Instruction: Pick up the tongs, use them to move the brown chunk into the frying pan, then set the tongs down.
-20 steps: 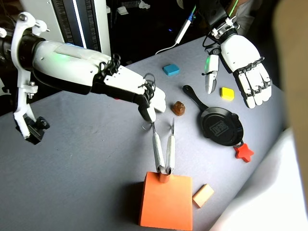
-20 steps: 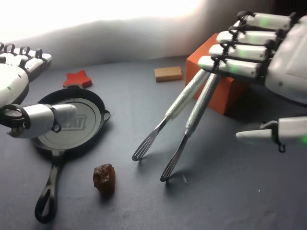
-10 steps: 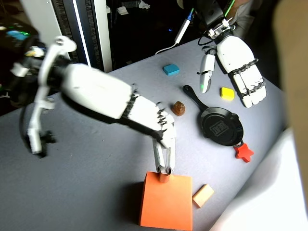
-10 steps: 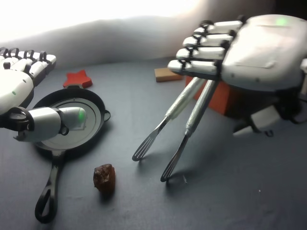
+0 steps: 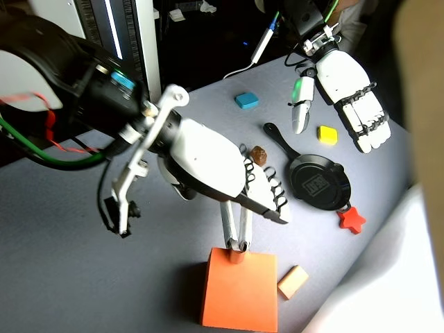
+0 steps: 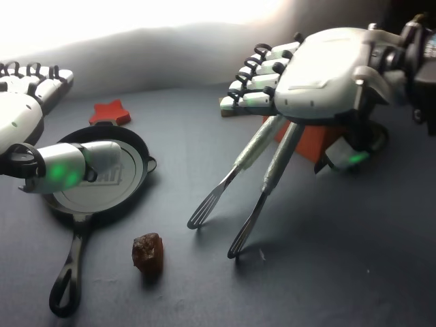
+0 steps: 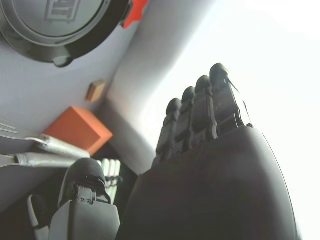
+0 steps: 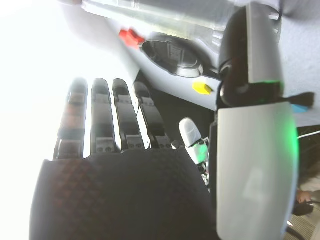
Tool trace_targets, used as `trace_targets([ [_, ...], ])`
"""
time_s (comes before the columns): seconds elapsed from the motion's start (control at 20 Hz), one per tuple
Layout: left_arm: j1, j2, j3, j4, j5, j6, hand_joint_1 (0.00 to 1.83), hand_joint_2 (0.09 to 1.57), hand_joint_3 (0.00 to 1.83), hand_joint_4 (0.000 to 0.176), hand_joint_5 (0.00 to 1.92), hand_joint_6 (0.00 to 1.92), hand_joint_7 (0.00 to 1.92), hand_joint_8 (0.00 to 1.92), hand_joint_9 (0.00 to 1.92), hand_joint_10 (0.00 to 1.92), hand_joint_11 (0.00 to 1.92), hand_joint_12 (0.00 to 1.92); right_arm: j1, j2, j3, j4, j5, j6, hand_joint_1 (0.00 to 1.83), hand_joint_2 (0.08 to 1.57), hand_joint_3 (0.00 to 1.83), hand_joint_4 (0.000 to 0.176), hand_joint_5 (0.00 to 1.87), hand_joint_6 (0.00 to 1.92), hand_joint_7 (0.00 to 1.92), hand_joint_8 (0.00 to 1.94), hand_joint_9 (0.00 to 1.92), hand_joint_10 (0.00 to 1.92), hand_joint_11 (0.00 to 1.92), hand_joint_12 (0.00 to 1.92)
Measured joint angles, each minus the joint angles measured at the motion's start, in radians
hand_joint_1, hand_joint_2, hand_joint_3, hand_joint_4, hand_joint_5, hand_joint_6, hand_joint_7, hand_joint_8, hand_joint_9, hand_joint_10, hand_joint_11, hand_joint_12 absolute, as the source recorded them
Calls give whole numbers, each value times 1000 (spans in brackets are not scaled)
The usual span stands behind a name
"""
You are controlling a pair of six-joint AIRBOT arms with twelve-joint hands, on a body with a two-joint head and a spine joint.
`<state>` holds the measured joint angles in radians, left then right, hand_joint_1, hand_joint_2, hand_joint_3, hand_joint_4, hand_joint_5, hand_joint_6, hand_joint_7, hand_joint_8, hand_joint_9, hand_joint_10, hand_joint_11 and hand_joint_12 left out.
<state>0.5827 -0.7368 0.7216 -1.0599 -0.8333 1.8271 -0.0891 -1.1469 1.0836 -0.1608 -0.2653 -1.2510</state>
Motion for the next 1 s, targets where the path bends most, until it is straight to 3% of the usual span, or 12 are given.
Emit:
trace_targets([
  [0.15, -6, 3, -15, -41, 6, 13, 26, 1142, 1, 0, 0, 0, 11, 0, 11, 1, 0, 123, -4, -44, 60, 0, -35, -21, 972, 875, 0, 0, 0, 0, 0, 0, 2, 0, 10, 12],
  [0.35, -22, 4, -22, -34, 3, 31, 19, 1145, 1, 0, 36, 8, 47, 4, 50, 8, 0, 258, -29, -82, 90, -2, -23, -64, 973, 867, 0, 0, 0, 0, 3, 1, 17, 7, 16, 10],
  [0.8, -27, 4, -25, -77, 3, 31, 43, 1163, 2, 0, 36, 2, 39, 0, 28, 0, 0, 186, -64, -199, 209, 2, -8, -104, 961, 882, 0, 0, 0, 0, 2, 1, 12, 5, 4, 2],
  [1.0, -19, 12, -25, -78, 2, 31, 21, 1163, 0, 0, 37, 4, 42, 2, 32, 4, 0, 184, -71, -238, 261, 2, 3, -164, 1012, 889, 0, 0, 0, 0, 0, 0, 0, 0, 4, 2],
])
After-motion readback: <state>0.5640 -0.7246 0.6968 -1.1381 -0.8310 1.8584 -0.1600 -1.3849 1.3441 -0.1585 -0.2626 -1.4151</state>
